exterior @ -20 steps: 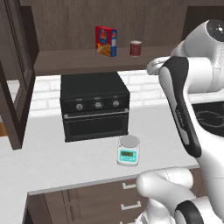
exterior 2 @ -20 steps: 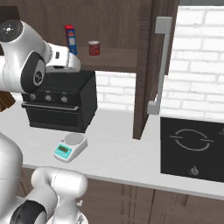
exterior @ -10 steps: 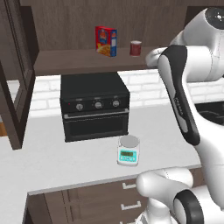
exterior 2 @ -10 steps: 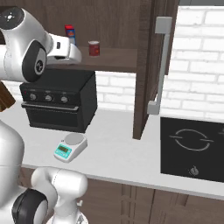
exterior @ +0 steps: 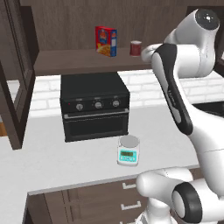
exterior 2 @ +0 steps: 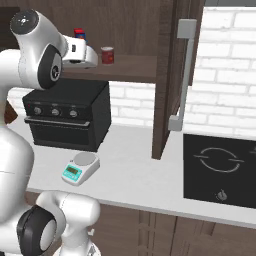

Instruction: Pick the canned food and place it on the digital scale for weighing, and close the cabinet.

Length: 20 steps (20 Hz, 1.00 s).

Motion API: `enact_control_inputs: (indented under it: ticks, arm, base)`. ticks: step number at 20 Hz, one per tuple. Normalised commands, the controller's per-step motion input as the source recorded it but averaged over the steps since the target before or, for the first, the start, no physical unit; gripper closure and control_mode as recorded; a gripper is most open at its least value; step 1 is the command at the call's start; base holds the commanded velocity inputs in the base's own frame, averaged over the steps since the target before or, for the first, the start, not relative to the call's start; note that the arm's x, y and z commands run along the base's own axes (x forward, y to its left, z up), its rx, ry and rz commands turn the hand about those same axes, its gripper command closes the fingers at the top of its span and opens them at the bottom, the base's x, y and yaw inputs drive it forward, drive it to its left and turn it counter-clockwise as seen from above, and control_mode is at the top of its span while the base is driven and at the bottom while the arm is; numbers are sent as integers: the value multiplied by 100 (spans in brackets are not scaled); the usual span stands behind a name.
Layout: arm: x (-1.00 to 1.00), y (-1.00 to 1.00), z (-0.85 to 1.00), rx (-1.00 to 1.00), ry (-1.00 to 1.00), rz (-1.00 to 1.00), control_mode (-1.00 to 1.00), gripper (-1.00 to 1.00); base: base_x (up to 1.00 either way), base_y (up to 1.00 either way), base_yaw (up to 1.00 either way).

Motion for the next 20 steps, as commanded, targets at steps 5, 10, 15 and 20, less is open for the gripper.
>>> enact_control_inputs:
  ticks: [5, 10, 15, 20]
  arm:
    - [42, 0, 0, 0, -5, 0, -100, -100]
    - [36, -1, 0, 0, -3, 0, -100, -100]
    - [11, -10, 5, 0, 0, 0, -100, -100]
    - [11, -10, 9, 0, 1, 0, -100, -100]
  base:
    - [0, 0, 0]
    - [0, 0, 0]
    - [0, 0, 0]
    - [0, 0, 0]
